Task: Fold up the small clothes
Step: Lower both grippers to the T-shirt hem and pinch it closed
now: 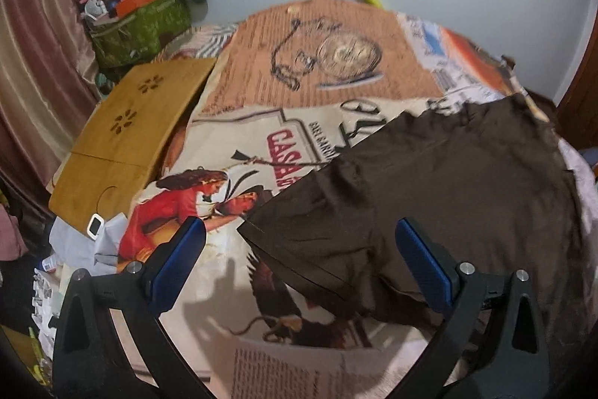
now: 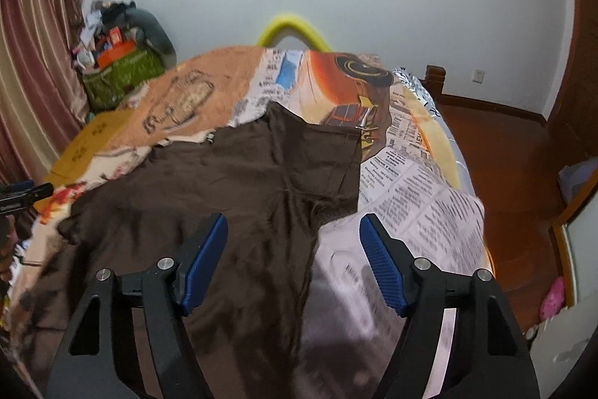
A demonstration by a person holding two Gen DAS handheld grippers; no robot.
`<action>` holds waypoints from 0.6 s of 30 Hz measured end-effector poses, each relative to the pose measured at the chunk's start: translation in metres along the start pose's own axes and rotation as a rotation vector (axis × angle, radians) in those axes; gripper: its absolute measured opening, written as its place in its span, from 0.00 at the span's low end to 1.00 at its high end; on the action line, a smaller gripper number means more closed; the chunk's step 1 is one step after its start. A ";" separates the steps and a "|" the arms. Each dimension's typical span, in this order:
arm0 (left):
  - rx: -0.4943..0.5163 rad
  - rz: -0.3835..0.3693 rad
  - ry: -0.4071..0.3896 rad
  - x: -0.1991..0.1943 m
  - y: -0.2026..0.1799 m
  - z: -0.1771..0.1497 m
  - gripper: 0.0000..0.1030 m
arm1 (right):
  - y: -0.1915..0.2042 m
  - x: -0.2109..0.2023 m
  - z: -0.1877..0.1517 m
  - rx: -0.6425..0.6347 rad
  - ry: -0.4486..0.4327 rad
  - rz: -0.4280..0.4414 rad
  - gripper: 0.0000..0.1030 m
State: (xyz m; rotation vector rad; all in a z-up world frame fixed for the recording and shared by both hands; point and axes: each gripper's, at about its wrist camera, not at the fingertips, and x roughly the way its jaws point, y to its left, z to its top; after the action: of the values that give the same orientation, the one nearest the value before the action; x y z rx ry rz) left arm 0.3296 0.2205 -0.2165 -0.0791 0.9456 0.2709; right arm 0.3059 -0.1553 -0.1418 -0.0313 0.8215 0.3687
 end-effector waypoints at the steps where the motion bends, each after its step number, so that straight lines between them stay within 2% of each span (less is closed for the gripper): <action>1: -0.003 -0.001 0.015 0.007 0.001 0.001 1.00 | -0.003 0.008 0.002 -0.006 0.012 -0.008 0.68; 3: -0.030 -0.005 0.060 0.027 0.009 0.003 0.95 | -0.008 0.022 0.006 -0.009 0.033 -0.018 0.66; 7: -0.073 0.001 0.109 0.051 0.022 0.000 0.88 | -0.022 0.048 0.008 0.018 0.082 -0.028 0.56; 8: -0.082 0.003 0.113 0.056 0.025 -0.002 0.85 | -0.027 0.054 0.008 0.030 0.094 -0.024 0.51; 10: -0.093 0.023 0.123 0.066 0.030 -0.005 0.70 | -0.033 0.064 0.010 0.056 0.118 -0.005 0.48; 14: -0.139 -0.002 0.136 0.076 0.036 -0.010 0.59 | -0.039 0.073 0.017 0.103 0.118 0.051 0.47; 17: -0.121 -0.013 0.130 0.078 0.031 -0.007 0.38 | -0.033 0.077 0.024 0.070 0.112 0.048 0.47; 18: -0.109 -0.012 0.126 0.079 0.028 -0.006 0.19 | -0.032 0.079 0.026 0.060 0.113 0.042 0.46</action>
State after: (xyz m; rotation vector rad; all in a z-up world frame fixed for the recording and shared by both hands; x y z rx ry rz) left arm 0.3608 0.2616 -0.2826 -0.2043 1.0553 0.3088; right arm 0.3841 -0.1564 -0.1850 0.0211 0.9453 0.3840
